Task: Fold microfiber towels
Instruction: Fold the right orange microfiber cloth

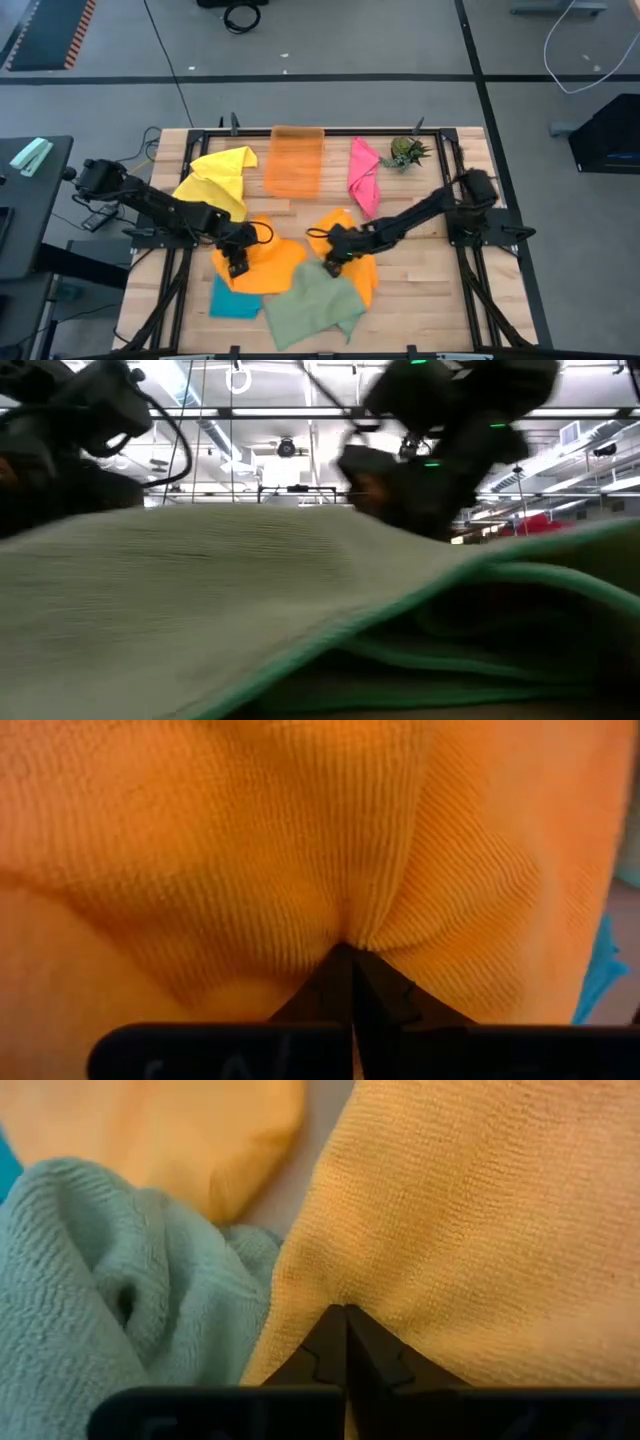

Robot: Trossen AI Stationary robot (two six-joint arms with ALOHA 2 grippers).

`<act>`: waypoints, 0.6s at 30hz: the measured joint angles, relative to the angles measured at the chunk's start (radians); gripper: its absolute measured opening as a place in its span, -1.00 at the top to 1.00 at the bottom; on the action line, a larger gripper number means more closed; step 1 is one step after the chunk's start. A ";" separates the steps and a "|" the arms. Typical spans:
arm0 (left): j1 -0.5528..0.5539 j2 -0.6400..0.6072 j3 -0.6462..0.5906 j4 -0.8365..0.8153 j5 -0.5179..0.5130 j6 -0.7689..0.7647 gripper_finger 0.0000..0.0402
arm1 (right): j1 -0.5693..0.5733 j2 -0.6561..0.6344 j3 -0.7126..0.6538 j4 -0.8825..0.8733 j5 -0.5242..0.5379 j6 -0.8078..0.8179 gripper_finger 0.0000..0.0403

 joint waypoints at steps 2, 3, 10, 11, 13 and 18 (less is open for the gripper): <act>-0.014 -0.019 0.047 -0.134 -0.017 0.026 0.98 | -0.025 0.053 0.095 -0.019 -0.033 -0.096 0.97; -0.019 -0.026 0.081 -0.199 -0.039 0.048 0.98 | -0.037 0.077 0.146 -0.024 -0.052 -0.151 0.97; -0.042 -0.047 0.287 -0.344 -0.403 0.220 0.98 | -0.121 0.037 0.333 -0.213 -0.113 -0.335 0.97; -0.042 -0.047 0.298 -0.310 -0.438 0.255 0.98 | -0.126 0.009 0.332 -0.266 -0.106 -0.339 0.97; -0.036 -0.043 0.296 -0.187 -0.493 0.327 0.98 | -0.129 -0.052 0.320 -0.371 -0.081 -0.322 0.97; 0.028 0.003 0.216 0.191 -0.520 0.467 0.98 | -0.134 -0.182 0.243 -0.603 0.029 -0.245 0.92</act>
